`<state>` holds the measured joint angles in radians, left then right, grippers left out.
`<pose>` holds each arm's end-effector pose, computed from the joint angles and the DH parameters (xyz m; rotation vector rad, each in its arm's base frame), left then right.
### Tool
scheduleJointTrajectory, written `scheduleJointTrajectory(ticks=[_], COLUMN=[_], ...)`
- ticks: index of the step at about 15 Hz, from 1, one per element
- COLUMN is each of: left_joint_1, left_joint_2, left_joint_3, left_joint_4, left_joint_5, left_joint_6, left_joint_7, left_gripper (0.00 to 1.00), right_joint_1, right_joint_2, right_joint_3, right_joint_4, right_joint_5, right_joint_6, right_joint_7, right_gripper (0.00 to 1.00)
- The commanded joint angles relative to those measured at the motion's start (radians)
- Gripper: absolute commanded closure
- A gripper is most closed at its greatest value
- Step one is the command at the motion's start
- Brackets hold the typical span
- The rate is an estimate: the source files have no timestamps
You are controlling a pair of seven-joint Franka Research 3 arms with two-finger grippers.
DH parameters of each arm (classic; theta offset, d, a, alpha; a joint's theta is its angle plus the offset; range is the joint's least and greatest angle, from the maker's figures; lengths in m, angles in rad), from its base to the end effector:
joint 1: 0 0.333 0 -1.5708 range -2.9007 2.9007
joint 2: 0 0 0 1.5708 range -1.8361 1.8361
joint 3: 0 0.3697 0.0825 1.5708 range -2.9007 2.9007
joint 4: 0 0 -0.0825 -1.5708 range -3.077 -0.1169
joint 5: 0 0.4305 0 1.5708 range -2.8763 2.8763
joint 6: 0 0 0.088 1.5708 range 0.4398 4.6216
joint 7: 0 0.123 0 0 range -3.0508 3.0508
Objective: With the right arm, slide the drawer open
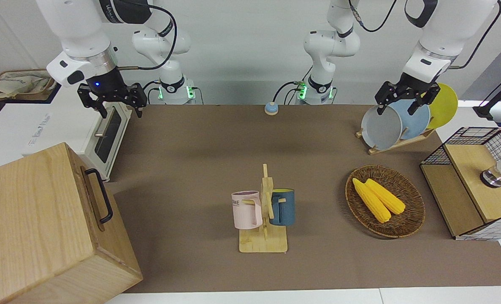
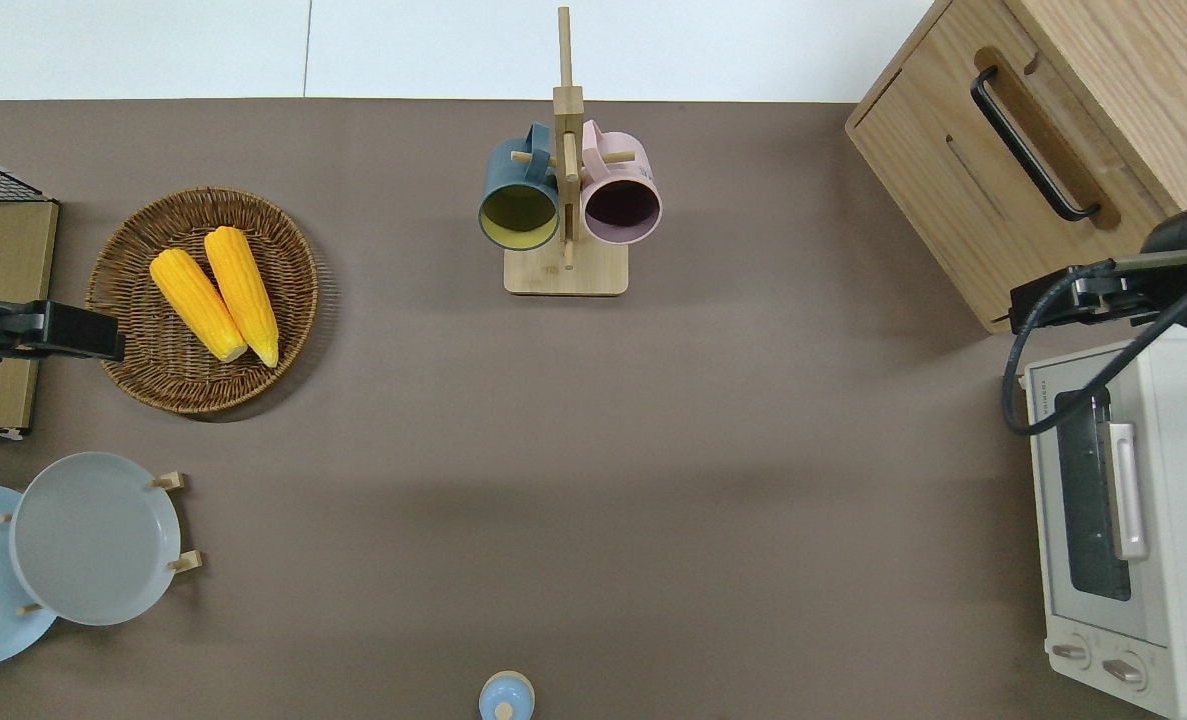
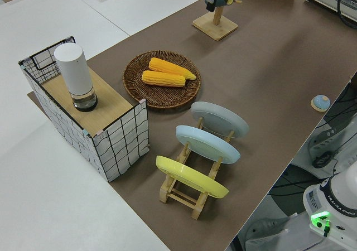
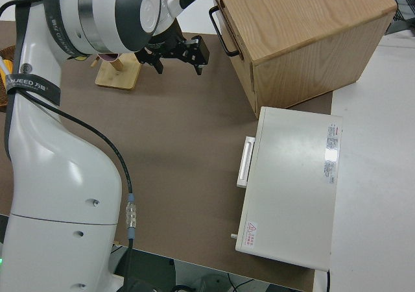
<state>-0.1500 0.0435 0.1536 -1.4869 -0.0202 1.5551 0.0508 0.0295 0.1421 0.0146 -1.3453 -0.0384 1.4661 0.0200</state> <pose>0.6162 -0.0027 0.6781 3.1276 -0.0751 0.0400 0.6411 0.0224 0.6806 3.1045 0.0316 -0.0312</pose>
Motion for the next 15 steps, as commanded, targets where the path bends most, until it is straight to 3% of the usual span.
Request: scheduleJointTrajectory(ticks=[1,11,15], left_joint_1=[-0.017,-0.017,-0.017], left_joint_2=[0.013,0.013,0.013], left_joint_3=[0.017,0.017,0.017], left_joint_4=[0.02,0.02,0.02], left_joint_5=[0.012,0.011,0.012], left_joint_6=[0.0,0.0,0.0], left_joint_7=[0.008,0.008,0.008], left_gripper=[0.0,0.0,0.0], right_joint_1=[-0.02,-0.031,-0.008], right_joint_2=[0.028,0.027,0.028], right_joint_3=[0.004,0.005,0.002], right_joint_4=[0.025,0.026,0.026], right_joint_5=[0.011,0.025,-0.001], right_joint_6=[-0.015,-0.017,-0.015], right_joint_7=[-0.015,-0.003,-0.006], right_gripper=[0.009,0.011,0.013])
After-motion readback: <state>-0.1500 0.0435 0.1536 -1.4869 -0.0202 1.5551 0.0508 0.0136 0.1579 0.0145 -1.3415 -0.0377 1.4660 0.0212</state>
